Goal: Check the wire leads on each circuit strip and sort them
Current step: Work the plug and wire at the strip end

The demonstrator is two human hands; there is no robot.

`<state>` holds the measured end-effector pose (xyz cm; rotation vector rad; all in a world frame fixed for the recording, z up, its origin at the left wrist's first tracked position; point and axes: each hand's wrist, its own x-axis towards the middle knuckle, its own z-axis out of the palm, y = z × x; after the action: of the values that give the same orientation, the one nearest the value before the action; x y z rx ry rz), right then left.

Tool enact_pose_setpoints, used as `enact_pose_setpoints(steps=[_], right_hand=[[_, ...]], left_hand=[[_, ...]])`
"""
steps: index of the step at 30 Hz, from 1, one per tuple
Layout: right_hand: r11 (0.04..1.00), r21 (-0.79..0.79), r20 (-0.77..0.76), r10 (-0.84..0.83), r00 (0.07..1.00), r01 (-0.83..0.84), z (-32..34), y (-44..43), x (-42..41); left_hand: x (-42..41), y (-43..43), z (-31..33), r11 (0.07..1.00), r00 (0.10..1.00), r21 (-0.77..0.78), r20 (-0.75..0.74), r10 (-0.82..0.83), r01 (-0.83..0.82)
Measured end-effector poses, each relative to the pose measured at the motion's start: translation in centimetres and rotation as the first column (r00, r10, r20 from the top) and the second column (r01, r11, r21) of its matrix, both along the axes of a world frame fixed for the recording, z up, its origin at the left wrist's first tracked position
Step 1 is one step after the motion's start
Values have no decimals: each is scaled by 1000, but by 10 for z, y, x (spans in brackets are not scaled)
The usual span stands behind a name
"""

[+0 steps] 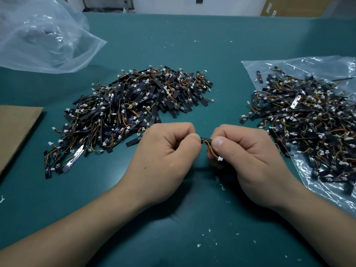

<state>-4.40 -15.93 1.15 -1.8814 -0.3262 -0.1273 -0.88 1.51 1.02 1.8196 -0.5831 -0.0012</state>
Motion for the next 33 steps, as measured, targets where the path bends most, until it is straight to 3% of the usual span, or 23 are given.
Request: enact_pose_setpoints(steps=[33], right_hand=[[1000, -2, -27, 11, 1000, -11, 1, 0, -1]], left_hand=[[0, 2, 0, 998, 999, -61, 25, -32, 34]])
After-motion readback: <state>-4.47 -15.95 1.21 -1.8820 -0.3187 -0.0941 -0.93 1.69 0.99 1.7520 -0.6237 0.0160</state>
